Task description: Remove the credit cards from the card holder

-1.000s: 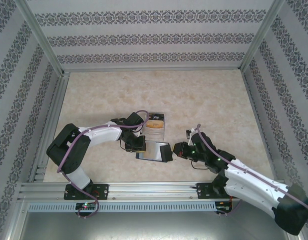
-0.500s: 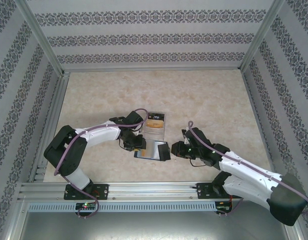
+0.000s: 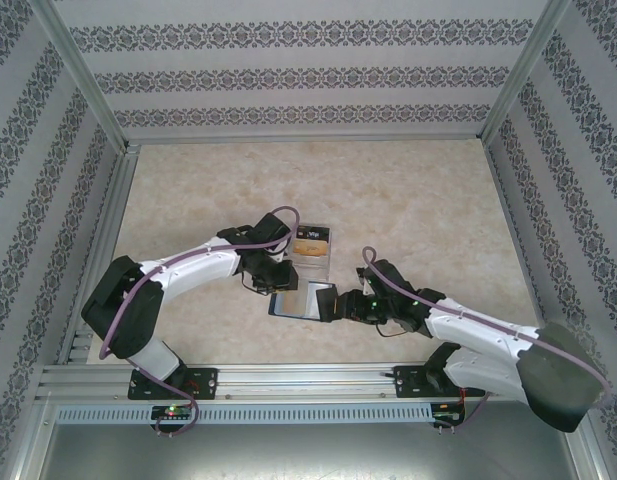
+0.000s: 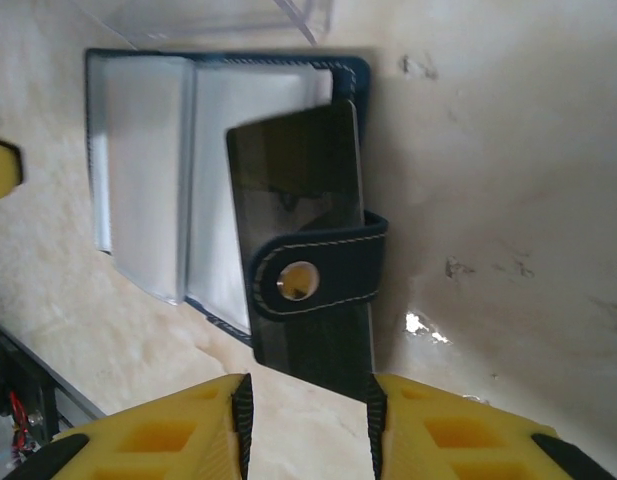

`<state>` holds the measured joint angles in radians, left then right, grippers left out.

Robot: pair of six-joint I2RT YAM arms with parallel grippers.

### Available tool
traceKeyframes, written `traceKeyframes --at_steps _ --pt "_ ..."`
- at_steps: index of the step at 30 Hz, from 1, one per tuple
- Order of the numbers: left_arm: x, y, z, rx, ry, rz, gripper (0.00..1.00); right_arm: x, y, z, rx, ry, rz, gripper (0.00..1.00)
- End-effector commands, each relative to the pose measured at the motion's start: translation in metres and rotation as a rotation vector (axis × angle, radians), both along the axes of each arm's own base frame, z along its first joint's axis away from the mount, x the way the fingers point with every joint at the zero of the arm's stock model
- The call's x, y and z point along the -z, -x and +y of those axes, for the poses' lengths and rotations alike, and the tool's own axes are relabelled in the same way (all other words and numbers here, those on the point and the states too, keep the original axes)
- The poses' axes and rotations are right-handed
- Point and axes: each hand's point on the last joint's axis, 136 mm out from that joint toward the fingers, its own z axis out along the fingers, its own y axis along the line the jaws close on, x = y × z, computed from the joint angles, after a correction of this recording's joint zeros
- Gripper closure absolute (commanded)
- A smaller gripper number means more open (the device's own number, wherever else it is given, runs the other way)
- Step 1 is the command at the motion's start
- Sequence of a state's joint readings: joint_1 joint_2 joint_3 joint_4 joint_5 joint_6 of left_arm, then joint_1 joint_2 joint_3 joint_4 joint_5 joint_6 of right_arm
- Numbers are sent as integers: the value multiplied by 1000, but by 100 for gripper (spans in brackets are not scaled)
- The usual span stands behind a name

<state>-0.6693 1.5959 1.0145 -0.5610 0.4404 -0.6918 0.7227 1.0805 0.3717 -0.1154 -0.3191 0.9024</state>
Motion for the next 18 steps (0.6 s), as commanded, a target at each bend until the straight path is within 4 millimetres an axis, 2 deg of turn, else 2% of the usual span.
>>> traceKeyframes --at_steps 1,5,10,15,18 --pt "-6 4 -22 62 39 -5 80 2 0 10 -14 -47 7 62" --pt "7 9 -29 92 33 28 82 11 -1 14 -18 -49 32 63" --pt "24 15 -30 106 5 64 83 17 -2 17 -18 -52 51 64" --pt "38 21 -27 115 -29 98 84 18 -3 21 -20 -70 60 72" --pt "44 24 -26 118 -41 111 85 17 -5 22 -12 -77 56 73"
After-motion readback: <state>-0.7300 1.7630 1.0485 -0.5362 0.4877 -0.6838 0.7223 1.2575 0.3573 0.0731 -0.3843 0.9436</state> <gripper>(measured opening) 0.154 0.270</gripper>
